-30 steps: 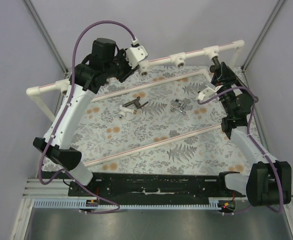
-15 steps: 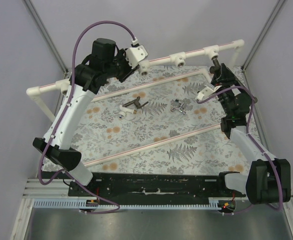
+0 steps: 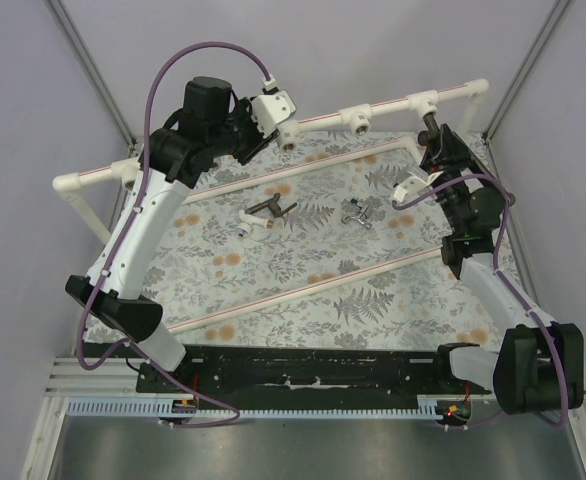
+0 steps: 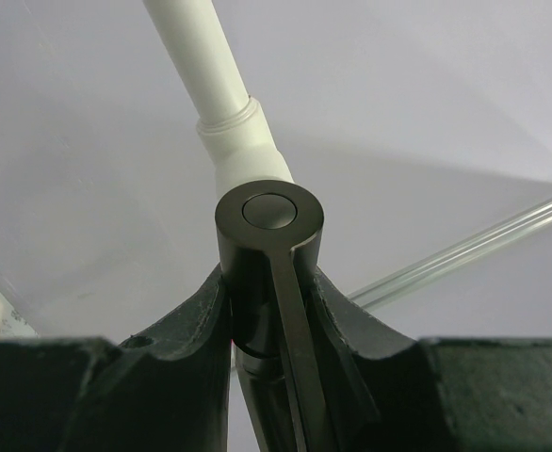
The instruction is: Install the water faucets
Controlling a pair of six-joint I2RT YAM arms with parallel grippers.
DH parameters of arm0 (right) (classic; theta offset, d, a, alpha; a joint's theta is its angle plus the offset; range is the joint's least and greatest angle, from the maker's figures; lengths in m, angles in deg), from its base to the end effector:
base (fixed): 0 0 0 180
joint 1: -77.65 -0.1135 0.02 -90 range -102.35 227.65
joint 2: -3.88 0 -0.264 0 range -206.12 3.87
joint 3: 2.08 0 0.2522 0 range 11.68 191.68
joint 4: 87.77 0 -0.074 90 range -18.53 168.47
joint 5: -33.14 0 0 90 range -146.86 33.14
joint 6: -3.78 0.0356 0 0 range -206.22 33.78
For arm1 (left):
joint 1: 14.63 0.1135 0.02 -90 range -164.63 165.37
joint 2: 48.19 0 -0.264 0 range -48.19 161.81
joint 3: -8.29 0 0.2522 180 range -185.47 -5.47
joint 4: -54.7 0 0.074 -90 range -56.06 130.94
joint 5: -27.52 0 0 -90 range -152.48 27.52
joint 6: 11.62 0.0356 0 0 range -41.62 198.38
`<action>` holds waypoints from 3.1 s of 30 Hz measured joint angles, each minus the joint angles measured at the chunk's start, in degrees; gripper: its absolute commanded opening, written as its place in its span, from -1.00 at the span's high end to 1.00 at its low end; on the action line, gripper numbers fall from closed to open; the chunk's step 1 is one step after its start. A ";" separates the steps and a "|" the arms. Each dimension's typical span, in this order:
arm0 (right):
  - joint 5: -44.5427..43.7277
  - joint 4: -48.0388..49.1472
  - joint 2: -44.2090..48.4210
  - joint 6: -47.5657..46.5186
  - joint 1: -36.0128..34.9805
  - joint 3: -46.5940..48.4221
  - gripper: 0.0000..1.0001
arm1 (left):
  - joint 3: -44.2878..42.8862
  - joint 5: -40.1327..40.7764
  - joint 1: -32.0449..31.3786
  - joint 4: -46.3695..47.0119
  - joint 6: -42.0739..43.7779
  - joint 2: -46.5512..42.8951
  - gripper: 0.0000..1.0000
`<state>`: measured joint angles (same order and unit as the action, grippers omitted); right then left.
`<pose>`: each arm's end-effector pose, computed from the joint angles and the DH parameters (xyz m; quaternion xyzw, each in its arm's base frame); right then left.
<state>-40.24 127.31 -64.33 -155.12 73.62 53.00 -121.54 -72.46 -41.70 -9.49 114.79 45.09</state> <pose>0.2665 0.0290 0.3418 -0.4254 0.3741 -0.3716 0.7355 0.2949 -0.1576 0.4767 0.4867 0.7011 -0.0322 0.5201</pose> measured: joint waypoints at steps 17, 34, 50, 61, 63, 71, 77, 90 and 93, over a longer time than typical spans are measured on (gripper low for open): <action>-0.92 0.02 -2.01 -0.24 -0.04 1.92 1.00 | 1.11 0.22 0.00 1.01 0.04 -0.57 0.95; 1.01 -10.16 -2.14 -7.17 -0.04 6.64 1.00 | 1.36 1.01 0.00 1.36 0.33 -0.66 0.96; 1.51 -19.30 -3.21 5.44 0.02 13.03 1.00 | 1.51 1.42 0.09 1.70 0.42 -0.66 0.96; -0.83 -4.31 -9.79 35.01 0.02 12.50 1.00 | 1.51 2.62 0.33 1.75 0.28 -0.66 0.96; -1.55 -3.34 -10.10 39.87 0.02 12.50 1.00 | 1.51 2.69 0.33 1.75 0.26 -0.66 0.96; -3.67 -2.25 -10.64 52.35 0.07 12.61 1.00 | 1.51 2.89 0.33 1.73 0.22 -0.66 0.96; -3.32 -2.29 -11.04 54.18 0.31 12.94 1.00 | 1.51 2.99 0.33 1.70 0.00 -0.66 0.96; 1.57 -4.33 -11.50 41.55 1.33 14.27 1.00 | 1.51 2.97 0.35 1.81 -0.37 -0.66 0.96; 1.68 -5.55 -11.91 45.46 1.55 15.43 1.00 | 1.51 2.97 0.39 1.92 -0.63 -0.66 0.96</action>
<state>-38.56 121.75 -76.24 -109.66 75.17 68.43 -120.04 -69.49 -41.31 -7.57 114.15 44.43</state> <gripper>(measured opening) 0.369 0.411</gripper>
